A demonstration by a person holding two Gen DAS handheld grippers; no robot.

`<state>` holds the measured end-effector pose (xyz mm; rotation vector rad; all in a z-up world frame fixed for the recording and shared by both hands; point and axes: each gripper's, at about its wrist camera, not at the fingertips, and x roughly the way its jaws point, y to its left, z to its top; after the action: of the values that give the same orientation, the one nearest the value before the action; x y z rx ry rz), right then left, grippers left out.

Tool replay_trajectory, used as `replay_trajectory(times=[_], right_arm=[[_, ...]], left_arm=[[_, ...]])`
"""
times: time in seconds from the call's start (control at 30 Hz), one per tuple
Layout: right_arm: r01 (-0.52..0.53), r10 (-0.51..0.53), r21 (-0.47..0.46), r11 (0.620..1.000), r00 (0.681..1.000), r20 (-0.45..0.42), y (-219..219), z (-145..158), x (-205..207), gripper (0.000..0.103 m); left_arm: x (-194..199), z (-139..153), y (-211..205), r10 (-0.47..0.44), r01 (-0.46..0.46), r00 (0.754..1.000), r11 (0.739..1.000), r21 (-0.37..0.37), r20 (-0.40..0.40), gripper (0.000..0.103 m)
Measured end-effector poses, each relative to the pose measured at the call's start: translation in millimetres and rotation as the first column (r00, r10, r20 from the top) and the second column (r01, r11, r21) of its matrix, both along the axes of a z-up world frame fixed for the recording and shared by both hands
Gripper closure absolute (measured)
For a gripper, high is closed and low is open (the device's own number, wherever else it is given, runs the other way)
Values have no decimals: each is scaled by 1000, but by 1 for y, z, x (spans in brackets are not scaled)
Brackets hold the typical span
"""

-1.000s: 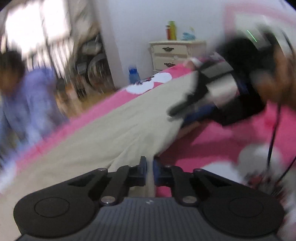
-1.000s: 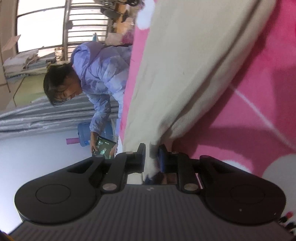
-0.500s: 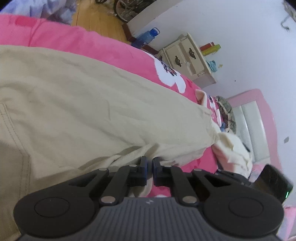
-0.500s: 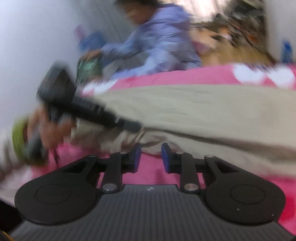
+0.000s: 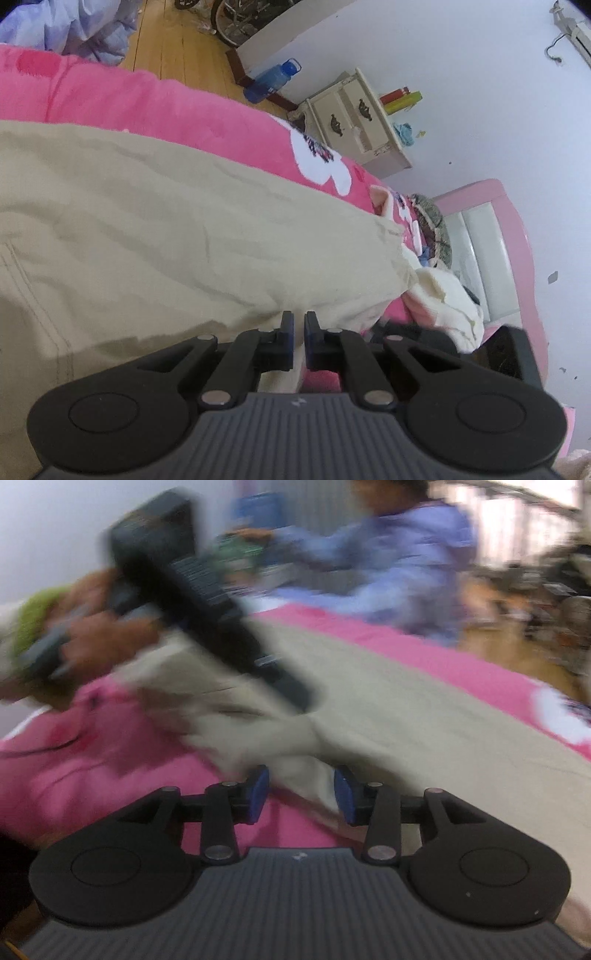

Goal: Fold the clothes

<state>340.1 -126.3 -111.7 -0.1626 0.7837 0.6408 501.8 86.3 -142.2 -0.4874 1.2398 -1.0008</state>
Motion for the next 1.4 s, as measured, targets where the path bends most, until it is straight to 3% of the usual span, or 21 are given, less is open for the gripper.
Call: replay_trajectory(times=[0.23,0.3,0.4,0.47,0.57,0.63,0.73,0.8,0.93,1.0,1.07,1.1,1.17,1.27,1.33,1.4], right_arm=[[-61,64,-97,993,998,25,16,-5,-2,64],[-99,102,-96,990,995,21,21,-5,-9,64],[-146,149,-104,984,989,24,30,-8,-21,63],[-170,175,-117,978,984,34,38,-12,-28,57],[-155,156,-48,987,988,17,41,-13,-31,52],[-100,101,57,993,995,-18,30,-9,-26,51],[2,19,231,973,996,-91,8,-6,-19,51],[90,-40,319,943,986,-162,-5,-8,-16,51],[298,-149,462,835,932,-331,-26,-20,-8,52],[389,-197,487,782,895,-400,-29,-28,-3,63],[460,-242,471,753,859,-452,-28,-34,4,96],[495,-249,484,721,838,-485,-32,-34,6,99],[565,-254,506,652,792,-556,-38,-36,10,101],[664,-209,540,517,710,-673,-51,-40,15,102],[688,-177,555,467,688,-704,-53,-42,16,102],[689,-163,567,451,688,-707,-54,-40,17,102]], left_arm=[[-4,3,5,3,-3,1000,999,35,24,97],[-14,7,9,-15,12,998,999,47,67,96],[-36,17,20,-42,31,988,997,77,149,85],[-57,26,26,-78,40,963,988,151,256,76],[-96,38,31,-184,74,894,960,270,408,74],[-126,41,32,-266,87,821,933,350,506,71],[-164,36,25,-379,75,694,883,463,612,71],[-181,28,18,-430,47,622,855,517,654,71],[-199,14,8,-448,-14,538,842,539,714,71],[-205,7,2,-477,-45,469,828,559,744,71],[-210,0,-4,-509,-69,404,811,580,760,71],[-211,-3,-6,-520,-81,377,806,586,766,71],[-212,-5,-11,-515,-98,352,810,578,782,69],[-209,-5,-20,-488,-103,351,828,551,799,58],[-209,-4,-27,-470,-112,343,839,532,814,58],[-208,-3,-33,-450,-133,335,847,514,828,60]])
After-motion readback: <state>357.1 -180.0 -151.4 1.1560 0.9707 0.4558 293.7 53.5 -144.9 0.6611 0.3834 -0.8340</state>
